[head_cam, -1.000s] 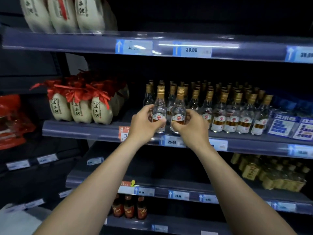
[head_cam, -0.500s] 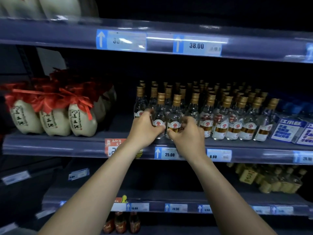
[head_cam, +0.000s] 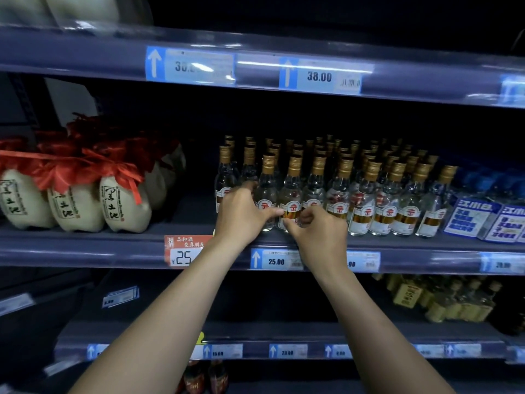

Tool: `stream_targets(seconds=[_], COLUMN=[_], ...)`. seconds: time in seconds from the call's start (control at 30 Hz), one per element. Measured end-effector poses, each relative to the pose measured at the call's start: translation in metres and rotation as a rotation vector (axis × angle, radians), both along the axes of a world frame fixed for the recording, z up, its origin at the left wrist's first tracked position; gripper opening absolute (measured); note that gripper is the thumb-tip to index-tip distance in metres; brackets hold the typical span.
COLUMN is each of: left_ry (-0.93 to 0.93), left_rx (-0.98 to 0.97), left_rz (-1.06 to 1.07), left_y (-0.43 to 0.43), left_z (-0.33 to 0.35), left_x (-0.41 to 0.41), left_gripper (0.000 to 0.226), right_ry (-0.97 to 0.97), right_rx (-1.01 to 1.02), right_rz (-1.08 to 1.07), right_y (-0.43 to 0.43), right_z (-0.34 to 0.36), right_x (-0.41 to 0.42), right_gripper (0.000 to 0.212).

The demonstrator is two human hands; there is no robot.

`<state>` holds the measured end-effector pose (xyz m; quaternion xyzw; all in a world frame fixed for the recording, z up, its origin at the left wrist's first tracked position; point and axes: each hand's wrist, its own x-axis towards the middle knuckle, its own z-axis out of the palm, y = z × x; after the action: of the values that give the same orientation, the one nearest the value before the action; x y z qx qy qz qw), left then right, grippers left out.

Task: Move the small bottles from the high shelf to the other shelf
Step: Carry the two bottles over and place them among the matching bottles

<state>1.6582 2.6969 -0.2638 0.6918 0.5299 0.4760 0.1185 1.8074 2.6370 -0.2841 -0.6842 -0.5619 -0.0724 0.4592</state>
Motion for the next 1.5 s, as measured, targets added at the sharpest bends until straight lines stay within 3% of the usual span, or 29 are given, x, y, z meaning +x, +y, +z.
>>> stream_targets(seconds=[0.27,0.43,0.6,1.03,1.3,1.4,1.5], left_ry=[0.001,0.053,0.009,0.028,0.003,0.018,0.060], left_rx=[0.023,0.016,-0.013,0.055,0.312,0.249,0.027], left_rz=[0.013,0.002,-0.010,-0.023,0.047,0.142,0.248], left_y=[-0.002,-0.006,-0.005,-0.010,-0.108,-0.166,-0.236], left_z=[-0.001,-0.004,-0.004,-0.010,-0.019,-0.066,-0.123], left_x=[0.000,-0.009,-0.010,-0.012,-0.043,-0.065,-0.093], left_gripper=[0.085,0.067,0.065,0.077,0.044,0.037,0.040], right_ry=[-0.029,-0.327,-0.508,-0.455,-0.397,-0.313,-0.242], right_rx=[0.033,0.149,0.098,0.212,0.186,0.224,0.300], right_rz=[0.007,0.052,-0.004,0.054,0.127,0.203,0.363], right_y=[0.003,-0.023,-0.042,-0.023,-0.035,-0.051,-0.084], right_z=[-0.005,-0.019,-0.051,-0.081,-0.069,-0.074,-0.103], right_x=[0.002,0.026,0.057,0.068,0.066,0.059,0.022], right_gripper=[0.042,0.037,0.051,0.054,0.055,0.054,0.040])
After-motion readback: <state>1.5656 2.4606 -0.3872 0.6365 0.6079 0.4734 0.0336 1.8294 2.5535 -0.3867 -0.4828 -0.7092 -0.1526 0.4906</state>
